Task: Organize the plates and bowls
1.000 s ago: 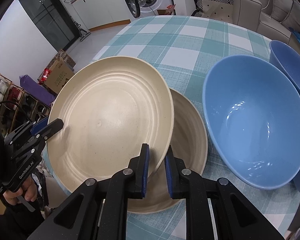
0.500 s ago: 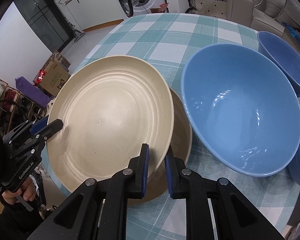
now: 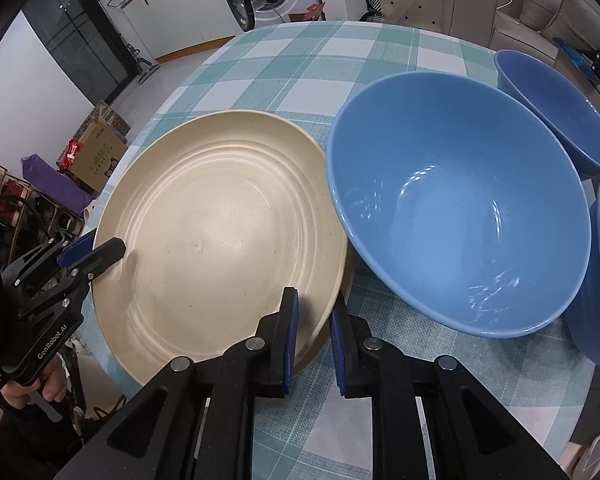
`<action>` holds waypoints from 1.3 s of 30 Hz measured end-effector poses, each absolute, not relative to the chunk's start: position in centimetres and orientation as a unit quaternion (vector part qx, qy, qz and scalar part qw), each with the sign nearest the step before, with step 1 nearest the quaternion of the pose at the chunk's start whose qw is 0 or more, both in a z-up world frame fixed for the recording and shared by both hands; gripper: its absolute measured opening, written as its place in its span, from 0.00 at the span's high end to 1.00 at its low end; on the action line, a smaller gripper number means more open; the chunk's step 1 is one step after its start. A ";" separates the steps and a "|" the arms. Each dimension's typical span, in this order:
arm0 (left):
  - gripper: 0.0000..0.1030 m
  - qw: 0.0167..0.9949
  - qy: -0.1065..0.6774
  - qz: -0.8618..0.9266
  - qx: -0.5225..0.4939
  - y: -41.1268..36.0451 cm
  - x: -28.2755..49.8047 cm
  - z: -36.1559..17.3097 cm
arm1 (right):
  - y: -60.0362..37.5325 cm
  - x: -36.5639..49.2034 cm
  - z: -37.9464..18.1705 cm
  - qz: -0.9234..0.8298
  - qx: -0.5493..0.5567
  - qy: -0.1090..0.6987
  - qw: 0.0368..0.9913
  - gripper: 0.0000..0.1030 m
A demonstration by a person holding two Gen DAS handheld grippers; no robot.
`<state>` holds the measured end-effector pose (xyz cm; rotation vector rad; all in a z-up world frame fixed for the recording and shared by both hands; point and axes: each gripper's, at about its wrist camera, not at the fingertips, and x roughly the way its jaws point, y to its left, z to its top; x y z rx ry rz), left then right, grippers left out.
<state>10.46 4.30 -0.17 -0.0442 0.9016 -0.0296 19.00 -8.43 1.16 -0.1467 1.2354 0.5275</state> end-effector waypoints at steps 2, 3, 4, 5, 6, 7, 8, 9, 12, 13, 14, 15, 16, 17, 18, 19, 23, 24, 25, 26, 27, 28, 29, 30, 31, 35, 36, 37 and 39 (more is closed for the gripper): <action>0.80 0.899 0.437 -0.015 -0.022 4.3 10.5 -0.3 | -8.5 18.9 1.2 0.243 -0.069 0.572 0.780 0.85; 0.80 0.899 0.437 -0.015 -0.023 4.3 10.5 -0.3 | -8.4 18.9 1.2 0.243 -0.070 0.572 0.780 0.85; 0.80 0.899 0.437 -0.016 -0.023 4.2 10.5 -0.3 | -8.4 18.8 1.2 0.242 -0.072 0.572 0.781 0.85; 0.80 0.898 0.438 -0.017 -0.023 4.2 10.5 -0.4 | -8.4 18.8 1.2 0.241 -0.075 0.571 0.781 0.85; 0.80 0.898 0.439 -0.017 -0.023 4.2 10.5 -0.4 | -8.3 18.8 1.2 0.240 -0.077 0.571 0.781 0.85; 0.80 0.898 0.440 -0.018 -0.023 4.1 10.5 -0.5 | -8.3 18.8 1.2 0.239 -0.080 0.571 0.781 0.85; 0.80 0.897 0.441 -0.020 -0.023 4.1 10.5 -0.5 | -8.2 18.8 1.2 0.238 -0.083 0.571 0.781 0.85; 0.80 0.897 0.442 -0.021 -0.024 4.1 10.5 -0.6 | -8.2 18.8 1.2 0.237 -0.086 0.571 0.782 0.85; 0.80 0.895 0.445 -0.022 -0.023 4.0 10.6 -0.9 | -7.9 18.8 1.1 0.231 -0.102 0.570 0.782 0.85; 0.80 0.895 0.446 -0.022 -0.024 4.1 10.6 -0.9 | -7.7 18.8 1.1 0.229 -0.109 0.569 0.782 0.85; 0.80 0.894 0.446 -0.023 -0.025 4.1 10.6 -1.0 | -7.5 18.7 1.1 0.226 -0.117 0.569 0.782 0.84; 0.80 0.894 0.447 -0.024 -0.026 4.0 10.5 -1.0 | -7.4 18.7 1.0 0.224 -0.122 0.570 0.781 0.84; 0.80 0.894 0.447 -0.025 -0.026 4.0 10.5 -1.0 | -7.3 18.7 0.8 0.221 -0.126 0.571 0.780 0.83; 0.80 0.894 0.446 -0.027 -0.026 4.1 10.5 -1.0 | -7.3 18.8 0.7 0.220 -0.129 0.571 0.780 0.83; 0.80 0.894 0.446 -0.028 -0.026 4.1 10.4 -0.9 | -7.2 18.8 0.5 0.219 -0.133 0.571 0.780 0.82; 0.80 0.894 0.446 -0.029 -0.027 4.1 10.3 -0.9 | -7.3 18.8 0.5 0.218 -0.133 0.571 0.780 0.82; 0.80 0.893 0.447 -0.031 -0.027 4.0 10.3 -1.1 | -7.2 19.0 0.0 0.216 -0.136 0.577 0.776 0.82; 0.80 0.892 0.449 -0.031 -0.028 4.0 10.3 -1.2 | -7.1 19.0 -0.3 0.215 -0.138 0.579 0.774 0.82; 0.80 0.892 0.451 -0.030 -0.027 4.0 10.3 -1.3 | -6.9 18.9 -0.4 0.214 -0.146 0.575 0.776 0.81; 0.80 0.891 0.452 -0.030 -0.028 4.1 10.4 -1.3 | -6.7 18.9 -0.4 0.213 -0.152 0.573 0.777 0.81; 0.80 0.891 0.453 -0.030 -0.029 4.1 10.4 -1.4 | -6.6 18.9 -0.5 0.212 -0.154 0.573 0.777 0.81; 0.80 0.890 0.453 -0.030 -0.029 4.2 10.4 -1.4 | -6.6 18.9 -0.5 0.212 -0.154 0.573 0.777 0.81; 0.80 0.890 0.453 -0.031 -0.029 4.1 10.3 -1.3 | -6.5 19.0 -0.5 0.212 -0.155 0.572 0.777 0.81; 0.80 0.890 0.453 -0.031 -0.029 4.1 10.2 -1.3 | -6.5 19.0 -0.6 0.212 -0.155 0.573 0.777 0.81; 0.80 0.890 0.454 -0.031 -0.028 4.1 10.3 -1.4 | -6.5 19.0 -0.5 0.212 -0.156 0.573 0.776 0.81; 0.80 0.888 0.457 -0.032 -0.027 4.2 10.3 -1.7 | -6.3 18.8 -0.6 0.211 -0.165 0.569 0.778 0.81; 0.80 0.888 0.458 -0.032 -0.026 4.2 10.3 -1.8 | -6.2 18.7 -0.6 0.210 -0.168 0.567 0.778 0.81; 0.80 0.888 0.459 -0.032 -0.026 4.1 10.3 -1.8 | -6.1 18.6 -0.6 0.209 -0.172 0.565 0.779 0.81; 0.80 0.887 0.460 -0.031 -0.024 4.1 10.3 -2.0 | -6.0 18.5 -0.7 0.208 -0.178 0.563 0.780 0.80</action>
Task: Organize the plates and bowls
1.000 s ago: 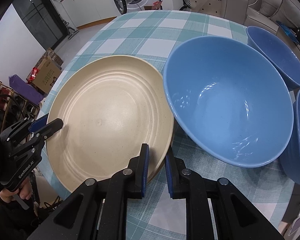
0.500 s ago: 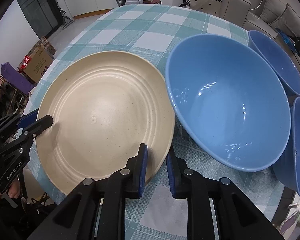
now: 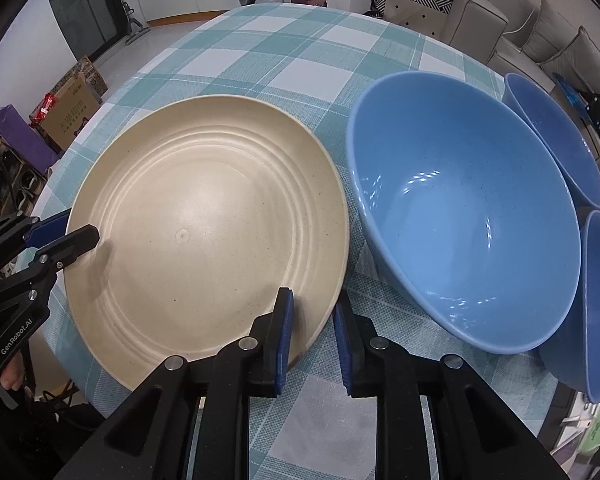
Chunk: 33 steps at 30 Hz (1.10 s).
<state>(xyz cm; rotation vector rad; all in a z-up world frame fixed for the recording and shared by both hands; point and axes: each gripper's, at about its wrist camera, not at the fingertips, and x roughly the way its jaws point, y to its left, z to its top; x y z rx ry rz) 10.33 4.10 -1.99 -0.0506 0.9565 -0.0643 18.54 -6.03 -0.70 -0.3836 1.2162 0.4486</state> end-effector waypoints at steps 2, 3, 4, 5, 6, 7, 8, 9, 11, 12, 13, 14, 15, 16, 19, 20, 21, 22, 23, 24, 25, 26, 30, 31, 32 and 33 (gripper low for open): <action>0.80 0.886 0.462 -0.031 -0.024 4.1 10.3 -2.1 | -6.0 18.5 -0.8 0.207 -0.180 0.562 0.780 0.80; 0.80 0.886 0.462 -0.030 -0.024 4.1 10.3 -2.1 | -5.9 18.5 -0.9 0.208 -0.182 0.562 0.780 0.80; 0.80 0.886 0.463 -0.030 -0.023 4.1 10.2 -2.1 | -5.9 18.5 -0.9 0.208 -0.183 0.562 0.779 0.80; 0.80 0.886 0.463 -0.029 -0.023 4.1 10.2 -2.1 | -5.9 18.4 -1.0 0.209 -0.184 0.563 0.778 0.79; 0.80 0.885 0.463 -0.028 -0.023 4.1 10.1 -2.2 | -5.8 18.5 -1.1 0.209 -0.185 0.564 0.777 0.79; 0.80 0.885 0.464 -0.028 -0.023 4.2 10.1 -2.2 | -5.8 18.5 -1.2 0.210 -0.185 0.565 0.776 0.79; 0.80 0.885 0.465 -0.028 -0.023 4.2 10.1 -2.2 | -5.8 18.5 -1.3 0.211 -0.186 0.566 0.775 0.78; 0.80 0.885 0.464 -0.028 -0.022 4.2 10.1 -2.2 | -5.7 18.6 -1.3 0.212 -0.186 0.567 0.774 0.78; 0.80 0.885 0.465 -0.028 -0.021 4.2 10.1 -2.2 | -5.8 18.6 -1.4 0.213 -0.184 0.568 0.774 0.78; 0.80 0.885 0.465 -0.029 -0.021 4.2 10.1 -2.2 | -5.8 18.7 -1.5 0.214 -0.184 0.568 0.773 0.78; 0.80 0.885 0.465 -0.028 -0.021 4.2 10.1 -2.2 | -5.8 18.7 -1.5 0.215 -0.184 0.569 0.772 0.78; 0.80 0.885 0.465 -0.028 -0.020 4.2 10.1 -2.2 | -5.8 18.8 -1.5 0.215 -0.184 0.569 0.772 0.78; 0.80 0.885 0.465 -0.028 -0.019 4.2 10.1 -2.2 | -5.7 18.8 -1.5 0.214 -0.186 0.569 0.772 0.78; 0.80 0.885 0.465 -0.028 -0.020 4.3 10.1 -2.2 | -5.6 18.8 -1.6 0.214 -0.190 0.569 0.771 0.78; 0.79 0.885 0.465 -0.031 -0.019 4.4 10.0 -2.2 | -5.4 18.9 -1.6 0.213 -0.196 0.572 0.768 0.77; 0.78 0.884 0.466 -0.032 -0.019 4.4 10.0 -2.2 | -5.4 18.9 -1.6 0.213 -0.197 0.573 0.767 0.77; 0.77 0.884 0.466 -0.032 -0.018 4.4 9.9 -2.2 | -5.4 18.9 -1.6 0.213 -0.197 0.574 0.766 0.77; 0.77 0.883 0.467 -0.033 -0.017 4.3 9.9 -2.2 | -5.3 18.9 -1.6 0.214 -0.198 0.574 0.765 0.77; 0.77 0.883 0.468 -0.033 -0.016 4.3 9.9 -2.2 | -5.3 18.8 -1.6 0.214 -0.199 0.574 0.765 0.77; 0.77 0.883 0.468 -0.034 -0.016 4.3 9.9 -2.2 | -5.2 18.8 -1.6 0.214 -0.200 0.575 0.764 0.77; 0.77 0.883 0.468 -0.034 -0.015 4.3 9.9 -2.2 | -5.2 18.9 -1.6 0.214 -0.201 0.576 0.763 0.77; 0.76 0.883 0.469 -0.034 -0.015 4.2 9.8 -2.2 | -5.1 18.9 -1.6 0.214 -0.202 0.576 0.763 0.77; 0.73 0.882 0.470 -0.037 -0.011 4.1 9.8 -2.1 | -5.1 18.9 -1.7 0.218 -0.203 0.579 0.759 0.76; 0.72 0.882 0.469 -0.038 -0.012 4.1 9.8 -2.1 | -5.1 18.9 -1.7 0.219 -0.202 0.578 0.759 0.76; 0.69 0.882 0.469 -0.038 -0.012 4.1 9.8 -2.1 | -5.1 18.9 -1.7 0.220 -0.202 0.578 0.760 0.75; 0.68 0.883 0.468 -0.038 -0.011 4.1 9.8 -2.0 | -5.1 18.9 -1.8 0.221 -0.200 0.578 0.760 0.75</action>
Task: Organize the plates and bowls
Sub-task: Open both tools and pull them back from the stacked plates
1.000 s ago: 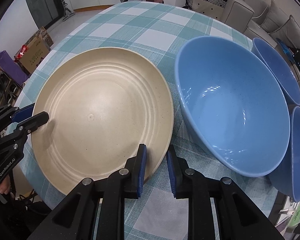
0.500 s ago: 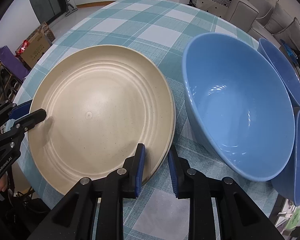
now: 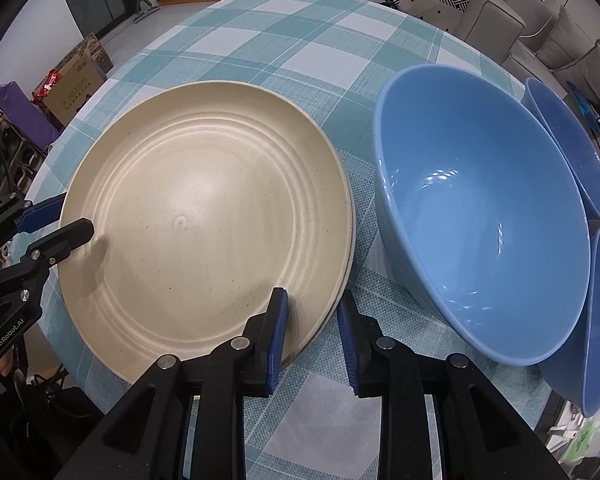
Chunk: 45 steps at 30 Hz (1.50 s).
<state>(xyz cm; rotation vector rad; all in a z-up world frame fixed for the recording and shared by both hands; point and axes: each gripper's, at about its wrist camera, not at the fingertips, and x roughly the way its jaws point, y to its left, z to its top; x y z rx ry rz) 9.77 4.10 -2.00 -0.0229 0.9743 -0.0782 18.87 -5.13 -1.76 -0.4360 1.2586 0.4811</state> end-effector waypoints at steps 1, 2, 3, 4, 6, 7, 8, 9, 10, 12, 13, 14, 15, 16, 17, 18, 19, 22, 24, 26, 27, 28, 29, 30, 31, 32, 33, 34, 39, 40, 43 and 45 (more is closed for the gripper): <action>0.64 0.884 0.466 -0.037 -0.011 4.1 9.7 -1.9 | -5.2 18.8 -1.8 0.223 -0.198 0.579 0.759 0.73; 0.59 0.884 0.466 -0.035 -0.009 4.2 9.7 -1.8 | -5.2 18.7 -1.8 0.224 -0.197 0.578 0.759 0.73; 0.57 0.885 0.465 -0.034 -0.007 4.2 9.7 -1.8 | -5.3 18.6 -1.7 0.227 -0.197 0.578 0.759 0.71; 0.52 0.885 0.465 -0.033 -0.005 4.2 9.7 -1.7 | -5.4 18.4 -1.7 0.230 -0.196 0.579 0.757 0.71; 0.52 0.886 0.462 -0.033 -0.002 4.3 9.6 -1.5 | -5.6 18.1 -1.4 0.237 -0.190 0.578 0.757 0.66; 0.51 0.887 0.461 -0.034 -0.001 4.3 9.6 -1.3 | -5.7 18.1 -1.2 0.238 -0.186 0.577 0.759 0.65; 0.51 0.888 0.458 -0.035 -0.001 4.3 9.4 -1.1 | -5.9 18.0 -1.0 0.241 -0.181 0.576 0.760 0.61; 0.51 0.889 0.457 -0.036 0.000 4.3 9.4 -1.0 | -6.2 18.0 -0.8 0.243 -0.174 0.576 0.761 0.56; 0.50 0.890 0.454 -0.037 0.002 4.2 9.3 -0.8 | -6.4 17.9 -0.5 0.246 -0.166 0.576 0.761 0.54; 0.49 0.891 0.453 -0.040 0.010 4.0 9.1 -0.5 | -6.7 17.7 -0.2 0.256 -0.156 0.577 0.760 0.50; 0.49 0.891 0.453 -0.043 0.013 3.9 9.1 -0.4 | -6.8 17.5 0.0 0.261 -0.153 0.576 0.759 0.49; 0.49 0.891 0.451 -0.047 0.013 3.8 9.0 -0.2 | -6.8 17.3 0.3 0.267 -0.150 0.574 0.759 0.43; 0.49 0.892 0.449 -0.048 0.013 3.8 9.1 0.0 | -6.9 17.0 0.5 0.274 -0.147 0.572 0.759 0.40; 0.48 0.893 0.448 -0.049 0.013 3.7 9.0 0.1 | -6.9 16.7 0.8 0.280 -0.144 0.569 0.760 0.35; 0.47 0.894 0.446 -0.050 0.013 3.7 9.0 0.3 | -7.0 16.3 1.1 0.284 -0.143 0.566 0.761 0.33; 0.46 0.894 0.445 -0.051 0.014 3.6 9.0 0.5 | -7.1 16.0 1.5 0.288 -0.142 0.562 0.762 0.33; 0.44 0.895 0.443 -0.052 0.015 3.5 8.9 0.7 | -7.2 15.7 1.9 0.293 -0.141 0.557 0.764 0.30; 0.30 0.899 0.434 -0.058 0.017 3.1 8.6 1.5 | -7.8 14.9 3.1 0.299 -0.134 0.545 0.772 0.22; 0.21 0.904 0.423 -0.061 0.015 3.0 8.4 2.1 | -8.4 14.3 4.0 0.304 -0.126 0.536 0.777 0.20; 0.17 0.907 0.416 -0.067 0.017 2.6 8.2 2.8 | -9.2 13.9 4.9 0.306 -0.117 0.529 0.783 0.18; 0.17 0.908 0.413 -0.071 0.018 2.5 8.1 3.1 | -9.6 13.8 5.2 0.306 -0.112 0.526 0.786 0.17; 0.15 0.908 0.411 -0.076 0.020 2.3 8.0 3.4 | -10.2 13.5 5.7 0.306 -0.105 0.521 0.790 0.16; 0.09 0.909 0.408 -0.080 0.022 2.0 7.9 3.6 | -10.6 13.4 6.0 0.305 -0.101 0.518 0.793 0.16; 0.04 0.910 0.405 -0.081 0.024 1.8 7.8 3.9 | -11.2 13.2 6.3 0.304 -0.096 0.515 0.796 0.15; 0.00 0.913 0.399 -0.082 0.026 1.5 7.7 4.2 | -11.7 13.2 6.6 0.303 -0.091 0.513 0.798 0.15; 0.00 0.915 0.393 -0.084 0.028 1.2 7.5 4.6 | -12.5 13.0 6.9 0.301 -0.085 0.509 0.802 0.14; 0.00 0.916 0.390 -0.088 0.029 1.0 7.4 4.8 | -13.1 12.8 7.2 0.299 -0.080 0.507 0.804 0.14; 0.00 0.916 0.388 -0.092 0.029 0.8 7.4 5.0 | -13.7 12.7 7.5 0.298 -0.076 0.505 0.807 0.13; 0.00 0.920 0.376 -0.103 0.040 -1.1 7.2 6.1 | -17.0 11.9 8.8 0.284 -0.058 0.489 0.823 0.07; 0.00 0.920 0.374 -0.106 0.043 -1.5 7.2 6.3 | -17.6 11.7 9.1 0.281 -0.055 0.487 0.825 0.06; 0.00 0.923 0.365 -0.113 0.051 -2.6 7.3 6.9 | -19.3 11.3 9.8 0.271 -0.045 0.478 0.834 0.04; 0.00 0.923 0.361 -0.118 0.056 -3.3 7.4 7.3 | -20.2 11.1 10.3 0.265 -0.041 0.474 0.838 0.03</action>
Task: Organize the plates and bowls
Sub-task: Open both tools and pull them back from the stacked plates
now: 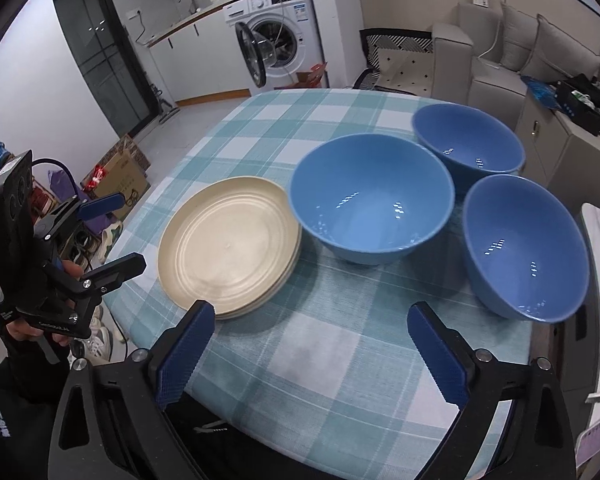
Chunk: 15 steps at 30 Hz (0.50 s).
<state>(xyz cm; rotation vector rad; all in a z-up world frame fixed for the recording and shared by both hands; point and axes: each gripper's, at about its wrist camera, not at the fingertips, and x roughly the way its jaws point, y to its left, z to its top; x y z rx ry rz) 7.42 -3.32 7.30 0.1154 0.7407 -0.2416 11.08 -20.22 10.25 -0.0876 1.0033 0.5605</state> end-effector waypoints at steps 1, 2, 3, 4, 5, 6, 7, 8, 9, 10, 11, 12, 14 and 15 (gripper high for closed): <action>0.00 0.924 0.359 -0.120 0.058 -3.7 7.5 7.5 | -20.7 11.0 10.5 0.261 -0.039 0.472 0.841 0.02; 0.00 0.924 0.357 -0.122 0.059 -3.9 7.7 7.6 | -21.1 10.9 10.6 0.259 -0.038 0.471 0.842 0.01; 0.00 0.924 0.356 -0.123 0.059 -4.1 7.8 7.7 | -21.5 10.8 10.7 0.257 -0.036 0.469 0.844 0.01; 0.00 0.924 0.355 -0.125 0.060 -4.4 8.0 7.8 | -21.8 10.7 10.9 0.255 -0.035 0.468 0.845 0.01; 0.00 0.924 0.355 -0.126 0.059 -4.6 8.2 7.9 | -22.2 10.7 11.0 0.252 -0.034 0.467 0.847 0.01; 0.00 0.925 0.355 -0.126 0.058 -4.8 8.4 8.0 | -22.6 10.6 11.1 0.249 -0.032 0.465 0.849 0.01; 0.00 0.925 0.355 -0.127 0.056 -5.0 8.6 8.1 | -22.9 10.6 11.2 0.246 -0.031 0.464 0.850 0.01; 0.00 0.925 0.354 -0.128 0.054 -5.1 8.8 8.1 | -23.2 10.6 11.2 0.244 -0.030 0.464 0.851 0.01; 0.00 0.925 0.354 -0.128 0.052 -5.3 9.1 8.2 | -23.5 10.6 11.3 0.241 -0.029 0.463 0.853 0.01; 0.00 0.925 0.353 -0.129 0.051 -5.5 9.3 8.2 | -23.8 10.7 11.3 0.237 -0.027 0.461 0.855 0.01; 0.00 0.925 0.353 -0.129 0.050 -5.6 9.5 8.2 | -24.0 10.9 11.3 0.234 -0.025 0.461 0.856 0.01; 0.00 0.926 0.353 -0.129 0.049 -5.8 9.8 8.2 | -24.3 10.9 11.3 0.230 -0.023 0.461 0.857 0.01; 0.00 0.926 0.352 -0.130 0.047 -6.1 10.3 8.3 | -24.9 11.1 11.4 0.223 -0.019 0.459 0.860 0.01; 0.00 0.926 0.352 -0.129 0.047 -6.2 10.5 8.3 | -25.2 11.2 11.5 0.220 -0.018 0.458 0.861 0.01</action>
